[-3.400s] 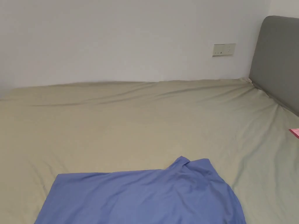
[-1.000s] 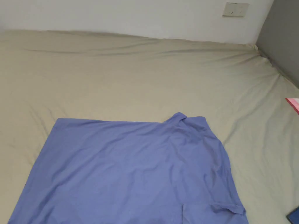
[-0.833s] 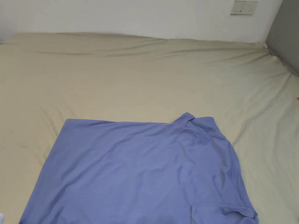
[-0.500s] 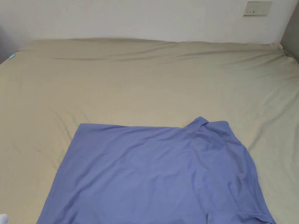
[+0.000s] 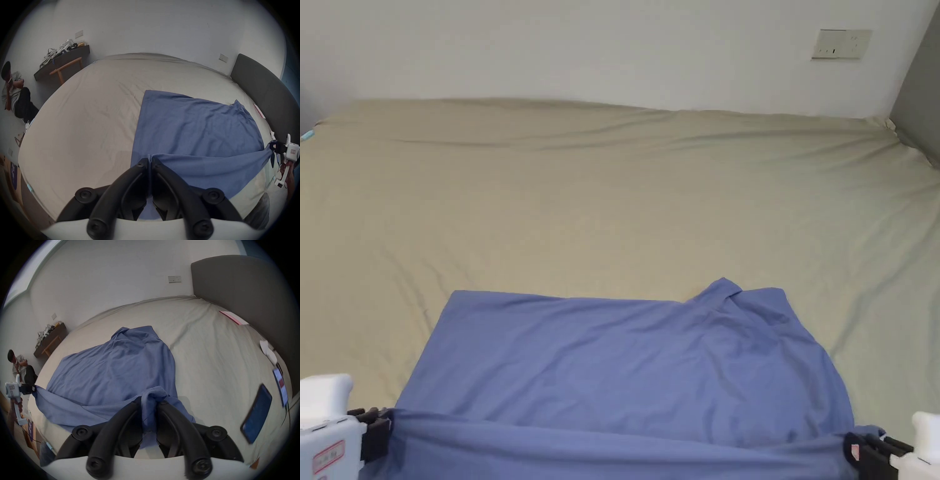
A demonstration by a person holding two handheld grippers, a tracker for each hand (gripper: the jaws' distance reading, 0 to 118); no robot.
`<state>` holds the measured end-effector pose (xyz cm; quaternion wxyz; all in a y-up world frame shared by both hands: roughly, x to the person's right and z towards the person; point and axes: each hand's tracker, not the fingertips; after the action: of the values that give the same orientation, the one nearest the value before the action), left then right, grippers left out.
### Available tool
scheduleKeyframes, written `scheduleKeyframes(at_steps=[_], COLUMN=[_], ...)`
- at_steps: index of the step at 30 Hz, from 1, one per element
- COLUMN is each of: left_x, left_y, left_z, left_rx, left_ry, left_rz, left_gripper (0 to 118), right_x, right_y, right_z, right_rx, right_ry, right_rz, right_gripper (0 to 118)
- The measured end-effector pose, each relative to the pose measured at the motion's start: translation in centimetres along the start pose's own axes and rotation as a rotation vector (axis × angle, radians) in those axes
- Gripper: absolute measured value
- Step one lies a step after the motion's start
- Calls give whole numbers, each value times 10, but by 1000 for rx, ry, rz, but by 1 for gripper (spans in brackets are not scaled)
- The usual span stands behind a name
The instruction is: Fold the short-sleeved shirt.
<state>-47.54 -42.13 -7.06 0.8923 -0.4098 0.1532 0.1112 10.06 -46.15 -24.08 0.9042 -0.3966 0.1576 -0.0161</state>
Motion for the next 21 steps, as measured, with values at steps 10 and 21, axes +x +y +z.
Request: scheduleKeyframes(at_steps=[10, 21], left_x=[-5, -11], left_y=[8, -6], left_z=[-97, -57], left_rx=[-94, 16], left_ry=[61, 41], left_rz=[-47, -6], left_gripper=[3, 113], right_x=[-7, 5], right_y=[1, 1], right_z=[-73, -82], right_rx=[-119, -129], right_ry=[-65, -66], right_rz=[73, 154], right_gripper=[15, 19])
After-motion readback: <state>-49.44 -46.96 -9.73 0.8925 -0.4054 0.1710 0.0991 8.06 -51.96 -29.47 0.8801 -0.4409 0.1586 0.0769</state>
